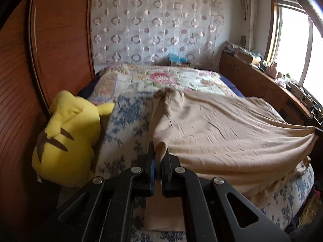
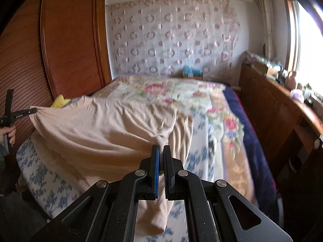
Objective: Fold small clothes
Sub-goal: 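Lower the stretched shirt flat onto the quilt and open both grippers, then close the left gripper on the shirt's edge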
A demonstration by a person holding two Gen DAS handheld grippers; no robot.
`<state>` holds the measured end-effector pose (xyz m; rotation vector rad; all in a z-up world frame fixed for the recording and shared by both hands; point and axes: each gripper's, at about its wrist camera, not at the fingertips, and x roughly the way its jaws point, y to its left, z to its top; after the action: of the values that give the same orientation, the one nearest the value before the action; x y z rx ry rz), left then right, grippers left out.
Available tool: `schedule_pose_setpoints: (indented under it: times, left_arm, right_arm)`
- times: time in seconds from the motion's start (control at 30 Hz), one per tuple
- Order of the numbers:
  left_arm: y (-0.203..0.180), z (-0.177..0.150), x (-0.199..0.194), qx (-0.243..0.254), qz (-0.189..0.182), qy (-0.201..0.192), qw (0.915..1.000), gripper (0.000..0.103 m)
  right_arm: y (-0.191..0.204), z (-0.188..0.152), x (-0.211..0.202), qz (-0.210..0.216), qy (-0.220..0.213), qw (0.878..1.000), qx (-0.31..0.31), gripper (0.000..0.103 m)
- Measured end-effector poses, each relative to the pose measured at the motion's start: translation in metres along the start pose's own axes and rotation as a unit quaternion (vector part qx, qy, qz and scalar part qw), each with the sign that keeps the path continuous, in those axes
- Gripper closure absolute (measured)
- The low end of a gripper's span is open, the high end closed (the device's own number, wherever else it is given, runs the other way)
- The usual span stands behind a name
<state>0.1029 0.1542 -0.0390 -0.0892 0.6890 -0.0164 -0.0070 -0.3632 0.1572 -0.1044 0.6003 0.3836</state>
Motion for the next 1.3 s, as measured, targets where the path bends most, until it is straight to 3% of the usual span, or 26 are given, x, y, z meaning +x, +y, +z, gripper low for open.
schedule_pose_setpoints:
  times: [0.2,0.27,0.33,0.5,0.7,0.83,1.13,1.3]
  left_arm:
    - [-0.004,-0.014,0.008,0.009,0.006,0.021,0.9997,0.096]
    - [-0.005,-0.016,0.006,0.011,0.003,0.019,0.9998,0.087]
    - [-0.005,-0.017,0.002,0.013,0.001,0.015,0.9998,0.066]
    - [-0.005,-0.021,0.0,0.012,-0.011,0.019,0.9997,0.047]
    - [-0.005,-0.034,0.013,0.01,-0.015,0.045,0.9988,0.035]
    - [-0.003,-0.041,0.016,0.01,0.008,0.049,0.9987,0.035]
    - [0.006,-0.052,0.021,0.002,0.021,0.068,0.9975,0.035]
    - [0.005,-0.057,0.028,0.007,0.025,0.081,0.9964,0.035]
  right_arm:
    - [-0.002,-0.01,0.036,-0.005,0.046,0.999,0.0,0.099]
    - [-0.002,-0.006,0.042,-0.017,0.048,0.999,-0.004,0.085]
    - [-0.002,-0.001,0.044,-0.026,0.041,0.999,-0.004,0.064]
    - [0.004,0.006,0.053,-0.032,0.026,0.999,-0.005,0.058]
    - [0.02,-0.006,0.099,-0.012,0.055,0.998,-0.01,0.057]
    - [0.021,-0.009,0.118,-0.002,0.074,0.997,-0.014,0.057]
    - [0.02,-0.016,0.135,-0.008,0.094,0.995,-0.024,0.057]
    - [0.026,-0.019,0.133,-0.009,0.094,0.995,-0.036,0.05]
